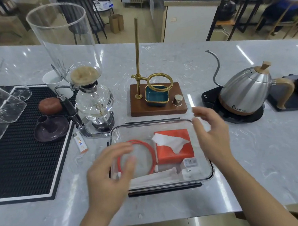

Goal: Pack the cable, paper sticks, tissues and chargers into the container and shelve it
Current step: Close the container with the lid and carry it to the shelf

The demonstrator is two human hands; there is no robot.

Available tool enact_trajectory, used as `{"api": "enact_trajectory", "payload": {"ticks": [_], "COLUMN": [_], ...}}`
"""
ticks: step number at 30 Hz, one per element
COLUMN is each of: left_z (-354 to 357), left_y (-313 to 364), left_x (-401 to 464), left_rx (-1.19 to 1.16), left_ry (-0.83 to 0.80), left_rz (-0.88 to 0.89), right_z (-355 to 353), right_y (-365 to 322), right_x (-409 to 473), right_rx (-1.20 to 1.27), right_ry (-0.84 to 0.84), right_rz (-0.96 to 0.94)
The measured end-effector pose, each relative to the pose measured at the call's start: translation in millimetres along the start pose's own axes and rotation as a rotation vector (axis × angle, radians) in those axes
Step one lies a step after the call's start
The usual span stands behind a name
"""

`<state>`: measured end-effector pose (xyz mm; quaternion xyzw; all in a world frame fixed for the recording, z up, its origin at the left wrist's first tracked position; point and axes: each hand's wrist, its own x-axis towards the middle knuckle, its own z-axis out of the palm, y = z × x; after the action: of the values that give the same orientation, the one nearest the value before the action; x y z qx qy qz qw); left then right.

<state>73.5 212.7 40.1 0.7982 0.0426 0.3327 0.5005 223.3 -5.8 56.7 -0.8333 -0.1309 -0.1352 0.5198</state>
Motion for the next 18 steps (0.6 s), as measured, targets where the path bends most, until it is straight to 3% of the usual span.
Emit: {"api": "enact_trajectory", "payload": {"ticks": [4,11,14,18], "left_z": [-21.1,-13.8,-10.8,-11.2], "left_y": [-28.2,-44.1,-40.9,-41.0], "left_x": [-5.6,-26.1,-29.5,-31.3], "left_rx": [-0.210,-0.576,-0.758,-0.775], "left_ry": [0.199,0.182,0.109,0.054], "left_rz": [-0.398,-0.834,-0.930,-0.942], "right_z": [-27.3,-29.9,-26.8,-27.2], "right_y": [24.1,38.4,27.6,24.2], "right_x": [-28.3,-72.3,-80.0,-80.4], "right_rx": [0.286,0.687,0.750,0.703], "right_ry": [0.101,-0.026,-0.153,-0.146], "right_rz": [0.281,0.726,0.765,0.782]}}
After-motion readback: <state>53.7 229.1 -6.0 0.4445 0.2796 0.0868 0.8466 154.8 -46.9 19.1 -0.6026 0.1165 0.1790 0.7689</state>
